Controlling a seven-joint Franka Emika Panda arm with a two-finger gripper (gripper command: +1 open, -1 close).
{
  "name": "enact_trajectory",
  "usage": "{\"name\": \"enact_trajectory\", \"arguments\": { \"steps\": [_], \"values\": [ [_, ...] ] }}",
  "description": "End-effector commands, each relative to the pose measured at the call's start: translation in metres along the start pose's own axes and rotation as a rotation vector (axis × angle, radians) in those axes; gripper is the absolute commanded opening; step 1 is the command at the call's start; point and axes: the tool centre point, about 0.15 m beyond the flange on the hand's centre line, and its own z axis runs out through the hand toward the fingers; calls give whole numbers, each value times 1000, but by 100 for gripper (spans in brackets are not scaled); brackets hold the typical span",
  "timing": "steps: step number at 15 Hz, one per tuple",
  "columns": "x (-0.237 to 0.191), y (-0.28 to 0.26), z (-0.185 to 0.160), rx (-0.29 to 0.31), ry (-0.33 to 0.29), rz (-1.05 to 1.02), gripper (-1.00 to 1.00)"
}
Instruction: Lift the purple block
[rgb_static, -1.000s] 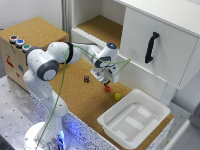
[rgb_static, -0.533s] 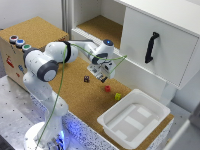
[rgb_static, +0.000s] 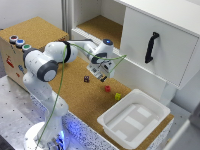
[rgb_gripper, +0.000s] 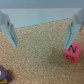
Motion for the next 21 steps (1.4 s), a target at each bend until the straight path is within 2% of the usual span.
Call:
{"name": "enact_trajectory", "arguments": {
  "steps": [1, 5, 7, 10, 15, 21],
  "values": [
    [1, -41, -7, -105, -13, 57, 100],
    [-13, -78, 28, -102, -77, 242, 100],
    [-15, -81, 35, -141, -77, 305, 100],
    [-16, -75, 51, -152, -77, 453, 100],
    [-20, -82, 93, -79, -62, 655, 100],
    [-23, -95, 126, -10, -53, 764, 100]
  ]
}}
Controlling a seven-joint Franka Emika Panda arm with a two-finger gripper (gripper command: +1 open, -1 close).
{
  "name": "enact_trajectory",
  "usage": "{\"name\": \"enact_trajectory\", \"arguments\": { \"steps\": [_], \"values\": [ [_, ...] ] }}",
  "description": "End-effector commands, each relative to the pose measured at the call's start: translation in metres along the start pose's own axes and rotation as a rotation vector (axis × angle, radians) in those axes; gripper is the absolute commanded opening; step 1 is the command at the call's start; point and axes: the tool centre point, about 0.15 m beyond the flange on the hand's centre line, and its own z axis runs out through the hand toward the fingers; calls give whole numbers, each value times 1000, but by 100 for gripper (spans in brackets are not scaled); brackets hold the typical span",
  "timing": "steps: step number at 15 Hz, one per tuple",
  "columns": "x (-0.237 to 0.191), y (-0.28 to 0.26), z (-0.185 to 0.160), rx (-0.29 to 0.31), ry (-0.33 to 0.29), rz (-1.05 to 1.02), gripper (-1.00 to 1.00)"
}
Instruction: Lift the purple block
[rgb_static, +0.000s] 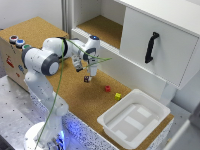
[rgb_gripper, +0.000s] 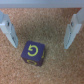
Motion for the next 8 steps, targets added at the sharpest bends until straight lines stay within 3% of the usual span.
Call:
{"name": "enact_trajectory", "arguments": {
  "steps": [1, 8],
  "values": [
    [-3, -14, 39, 59, -12, 92, 100],
    [-21, -26, 35, 27, -16, 40, 100]
  ]
}}
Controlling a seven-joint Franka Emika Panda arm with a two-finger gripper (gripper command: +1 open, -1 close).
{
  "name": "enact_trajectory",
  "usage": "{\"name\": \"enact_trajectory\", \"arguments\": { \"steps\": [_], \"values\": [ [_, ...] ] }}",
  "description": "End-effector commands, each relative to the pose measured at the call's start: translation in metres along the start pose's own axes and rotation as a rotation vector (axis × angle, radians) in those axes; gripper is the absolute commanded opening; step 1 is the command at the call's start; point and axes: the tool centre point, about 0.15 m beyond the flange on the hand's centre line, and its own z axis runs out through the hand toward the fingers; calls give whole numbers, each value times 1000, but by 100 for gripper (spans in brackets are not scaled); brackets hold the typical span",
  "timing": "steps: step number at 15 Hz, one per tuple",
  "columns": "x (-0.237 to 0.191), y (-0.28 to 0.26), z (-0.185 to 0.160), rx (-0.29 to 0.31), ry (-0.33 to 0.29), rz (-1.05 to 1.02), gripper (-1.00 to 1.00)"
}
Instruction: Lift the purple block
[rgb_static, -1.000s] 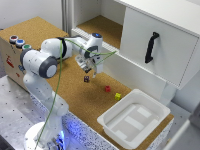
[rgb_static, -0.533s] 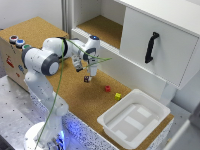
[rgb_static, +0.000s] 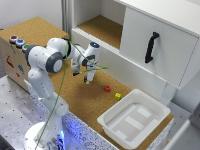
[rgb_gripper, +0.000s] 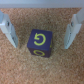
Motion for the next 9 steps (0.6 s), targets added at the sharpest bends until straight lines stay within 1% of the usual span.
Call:
{"name": "enact_trajectory", "arguments": {
  "steps": [1, 2, 4, 6, 9],
  "values": [
    [-14, -11, 12, -6, -3, 11, 100],
    [-15, -10, 11, -5, 16, 25, -100],
    [-17, -12, 8, -7, 25, 25, -100],
    [-18, -12, 10, -4, 14, 32, -100],
    [-16, -15, 8, -5, 26, 24, -100]
  ]
}}
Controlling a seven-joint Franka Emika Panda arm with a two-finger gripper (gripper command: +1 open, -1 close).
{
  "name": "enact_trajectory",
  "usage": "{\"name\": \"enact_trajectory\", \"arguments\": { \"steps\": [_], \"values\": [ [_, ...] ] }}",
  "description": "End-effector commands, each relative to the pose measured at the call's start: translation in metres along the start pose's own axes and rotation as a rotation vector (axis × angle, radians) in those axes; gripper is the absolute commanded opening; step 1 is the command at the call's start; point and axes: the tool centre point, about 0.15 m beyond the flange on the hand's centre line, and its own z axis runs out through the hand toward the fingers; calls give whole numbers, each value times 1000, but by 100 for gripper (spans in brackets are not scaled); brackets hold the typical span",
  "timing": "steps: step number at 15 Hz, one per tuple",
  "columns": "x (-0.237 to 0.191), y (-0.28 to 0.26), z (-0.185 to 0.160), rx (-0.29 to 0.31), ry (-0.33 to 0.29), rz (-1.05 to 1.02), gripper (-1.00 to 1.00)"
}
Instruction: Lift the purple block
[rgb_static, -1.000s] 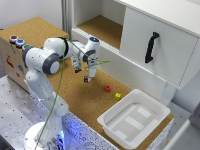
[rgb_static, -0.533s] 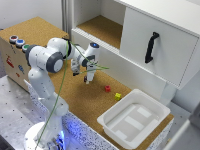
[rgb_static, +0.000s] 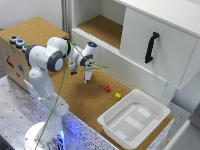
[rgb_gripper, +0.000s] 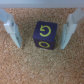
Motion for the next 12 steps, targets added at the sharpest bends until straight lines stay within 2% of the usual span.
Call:
{"name": "enact_trajectory", "arguments": {
  "steps": [1, 6, 10, 12],
  "values": [
    [-2, -9, 5, 4, 29, 12, -100],
    [-1, -12, -7, -16, 53, -39, -100],
    [-1, -27, -37, -29, 52, -199, -100],
    [-5, -36, -61, -31, 74, -293, -100]
  ]
}}
